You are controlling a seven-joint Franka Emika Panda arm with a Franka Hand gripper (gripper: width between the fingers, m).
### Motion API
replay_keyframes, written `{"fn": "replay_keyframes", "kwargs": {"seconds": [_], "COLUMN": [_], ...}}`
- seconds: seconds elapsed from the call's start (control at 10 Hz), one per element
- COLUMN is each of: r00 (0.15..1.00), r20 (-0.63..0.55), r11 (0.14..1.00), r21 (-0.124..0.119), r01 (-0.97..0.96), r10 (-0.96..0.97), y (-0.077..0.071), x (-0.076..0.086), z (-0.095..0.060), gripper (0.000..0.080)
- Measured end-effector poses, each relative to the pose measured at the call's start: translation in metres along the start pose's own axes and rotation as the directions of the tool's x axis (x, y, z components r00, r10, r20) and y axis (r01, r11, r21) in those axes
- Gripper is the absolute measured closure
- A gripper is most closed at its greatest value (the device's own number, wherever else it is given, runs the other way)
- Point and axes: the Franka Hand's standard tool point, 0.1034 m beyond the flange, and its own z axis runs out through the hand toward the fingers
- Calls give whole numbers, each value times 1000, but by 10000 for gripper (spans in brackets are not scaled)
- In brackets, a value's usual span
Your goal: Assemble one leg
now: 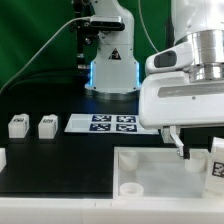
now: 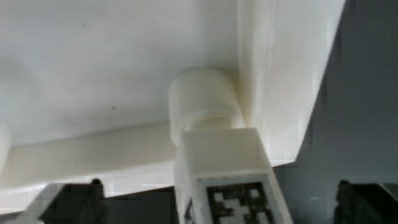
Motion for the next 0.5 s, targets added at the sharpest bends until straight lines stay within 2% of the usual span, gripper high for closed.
{"fn": "replay_keyframes", "kwargs": {"seconds": [0.5], "r00": [1000], "r20": [1], "r11": [1000], "r21": [-1], "r01": [0], "r10": [0], "y": [0], "x": [-1], "z": [0], "gripper": [150]}}
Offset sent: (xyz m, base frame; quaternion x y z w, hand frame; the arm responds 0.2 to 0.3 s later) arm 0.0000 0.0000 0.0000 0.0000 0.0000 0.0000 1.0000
